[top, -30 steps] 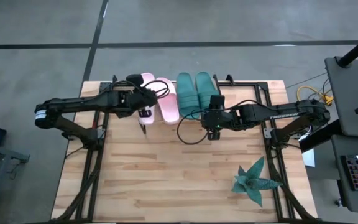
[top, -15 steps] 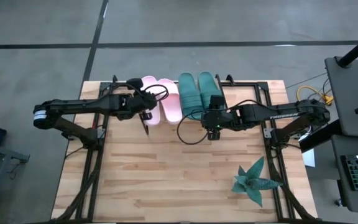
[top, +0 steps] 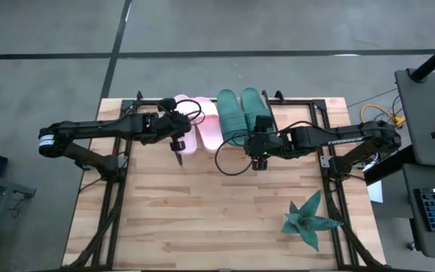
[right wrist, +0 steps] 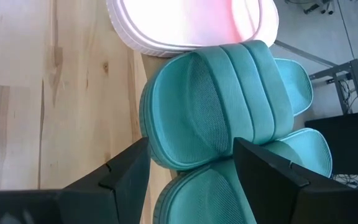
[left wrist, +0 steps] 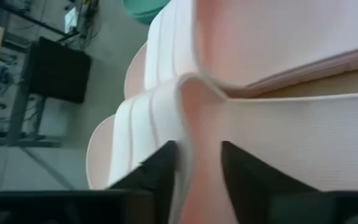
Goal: Pick and place slides into the shelf
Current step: Put the pink slipper on the shelf, then adjust the slippers on the shelf
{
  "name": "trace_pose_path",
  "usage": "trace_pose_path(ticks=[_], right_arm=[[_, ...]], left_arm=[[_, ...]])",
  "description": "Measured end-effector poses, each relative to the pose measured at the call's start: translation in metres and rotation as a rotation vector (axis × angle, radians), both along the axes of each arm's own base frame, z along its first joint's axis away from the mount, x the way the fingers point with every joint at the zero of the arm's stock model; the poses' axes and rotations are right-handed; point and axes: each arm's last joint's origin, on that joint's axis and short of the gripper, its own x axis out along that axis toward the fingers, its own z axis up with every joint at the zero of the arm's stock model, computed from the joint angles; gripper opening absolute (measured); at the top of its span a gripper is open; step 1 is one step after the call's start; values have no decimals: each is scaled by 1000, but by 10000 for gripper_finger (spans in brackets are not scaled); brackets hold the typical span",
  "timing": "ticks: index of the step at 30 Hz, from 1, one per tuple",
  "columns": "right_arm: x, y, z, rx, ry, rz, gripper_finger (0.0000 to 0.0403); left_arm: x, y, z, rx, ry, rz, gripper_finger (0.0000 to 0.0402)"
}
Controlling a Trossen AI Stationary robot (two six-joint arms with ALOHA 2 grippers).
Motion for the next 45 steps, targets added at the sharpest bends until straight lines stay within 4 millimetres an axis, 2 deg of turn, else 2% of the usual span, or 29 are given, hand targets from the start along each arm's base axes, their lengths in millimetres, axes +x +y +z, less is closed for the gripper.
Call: trace_pose_path(ticks=[7,10,13,23,30,34,38,45], right_arm=[[0,0,0,-2,-2,2,219],[1,0,1,-1,-8,2,219],[2,0,2,-7,-22,11,219],[4,0,3,-29,-33,38,219],[11,1,10,-87,-88,105,219],[22,1,15,-158,-143,172,219],[43,-2,11,-262,-178,235,219],[77,-30,1,-304,-142,272,219]], left_arm=[[1,-2,1,-57,-30,-27,252],[2,-3,2,-96,-44,-61,293],[3,-4,5,-115,-62,-73,316],[7,-17,24,-231,-154,-180,324],[-4,-30,38,-267,-229,-226,325],[-23,-36,54,-275,-322,-218,325],[-49,-42,70,-276,-445,-197,325],[-88,-44,76,-217,-586,-59,325]])
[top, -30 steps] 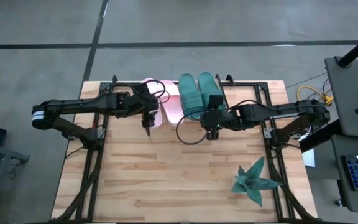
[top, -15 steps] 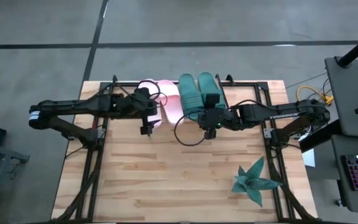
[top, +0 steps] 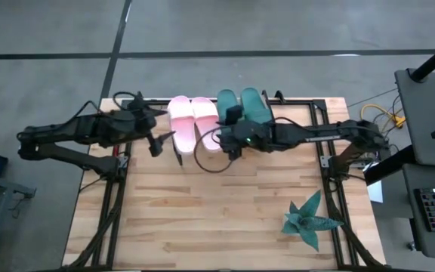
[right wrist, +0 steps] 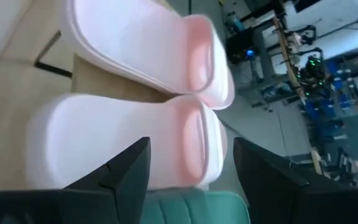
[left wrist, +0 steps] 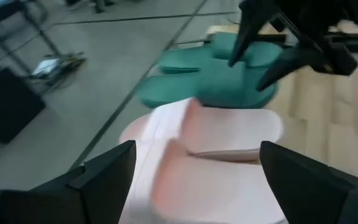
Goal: Pick and place slides into the shelf
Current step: Adjust the slippers on the shelf
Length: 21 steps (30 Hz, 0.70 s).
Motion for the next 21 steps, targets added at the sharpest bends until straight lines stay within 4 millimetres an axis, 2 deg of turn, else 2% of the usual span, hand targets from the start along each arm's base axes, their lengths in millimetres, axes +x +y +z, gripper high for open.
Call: trace_pose_path(ticks=[4,9,13,21], right_arm=[[21,-21,-10,-33,54,-10,219],[46,-41,-12,-38,77,-51,219],[64,-51,-13,-25,149,-117,219],[91,-65,-11,14,262,-240,219]], left_arm=[[-12,0,-8,-6,-19,25,325],[-16,0,-22,-4,9,28,325],[-17,0,-29,-3,33,32,325],[-19,0,-31,-1,28,35,325]])
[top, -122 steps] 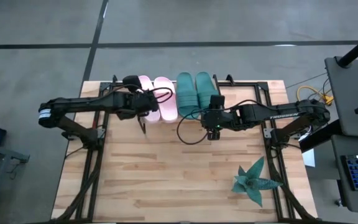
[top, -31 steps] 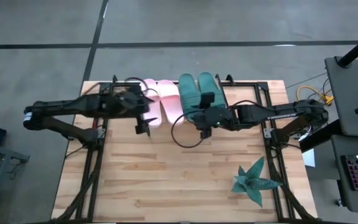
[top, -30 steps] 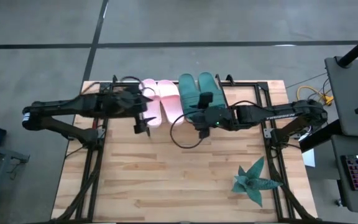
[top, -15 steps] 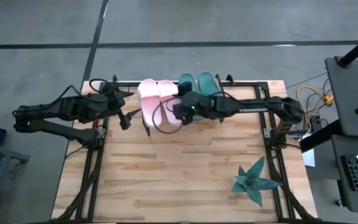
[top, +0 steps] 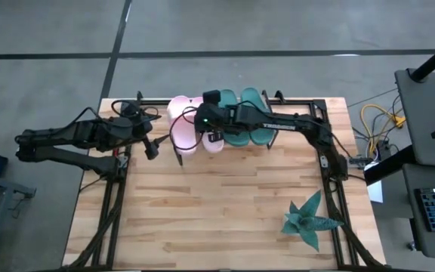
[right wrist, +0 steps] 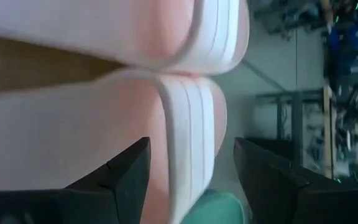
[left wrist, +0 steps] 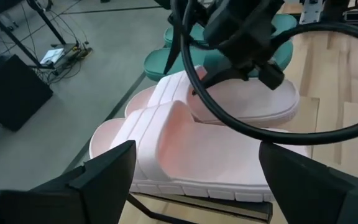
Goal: Pick and place slides into the shelf
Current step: Adjust the slippers on the shelf
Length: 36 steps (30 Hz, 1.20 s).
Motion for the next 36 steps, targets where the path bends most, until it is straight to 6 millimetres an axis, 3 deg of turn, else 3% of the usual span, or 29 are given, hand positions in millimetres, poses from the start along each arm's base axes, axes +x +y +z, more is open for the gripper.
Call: trace_pose_path(ticks=[7,23,36], right_arm=[[8,-6,-1,-50,71,-116,196],[7,-5,-2,-37,85,-135,16],[3,-8,-1,-125,95,-230,14]], left_arm=[[-4,0,-11,0,15,1,325],[-7,0,-16,-2,16,1,325],[-7,0,-19,-20,14,10,325]])
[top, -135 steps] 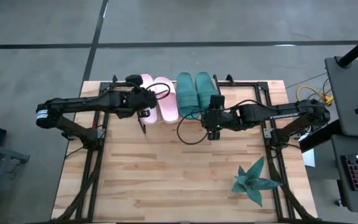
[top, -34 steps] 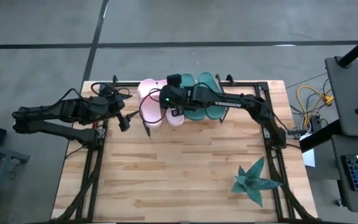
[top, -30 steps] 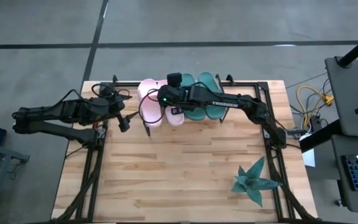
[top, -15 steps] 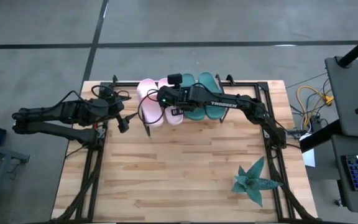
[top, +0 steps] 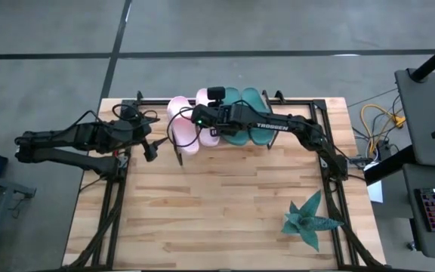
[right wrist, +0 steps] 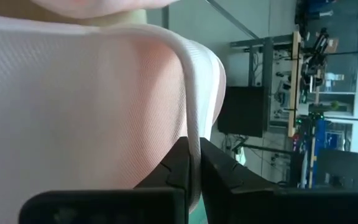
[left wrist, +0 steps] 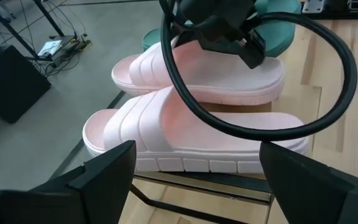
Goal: Pick and place slides into the shelf
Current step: Adjust the slippers on the shelf
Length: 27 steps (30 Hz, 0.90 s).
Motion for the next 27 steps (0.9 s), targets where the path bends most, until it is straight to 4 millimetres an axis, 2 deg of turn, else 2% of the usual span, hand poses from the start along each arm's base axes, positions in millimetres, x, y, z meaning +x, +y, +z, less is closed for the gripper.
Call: trace_pose_path(ticks=[7,15,18,27], right_arm=[[0,2,-3,79,18,60,14],[0,2,-5,67,26,47,21],[-1,2,-5,70,23,37,52],[-3,9,-5,43,70,33,177]], left_arm=[[0,0,0,0,1,0,325],[0,0,0,0,1,1,325],[0,0,0,0,1,1,325],[3,0,-2,0,15,1,325]])
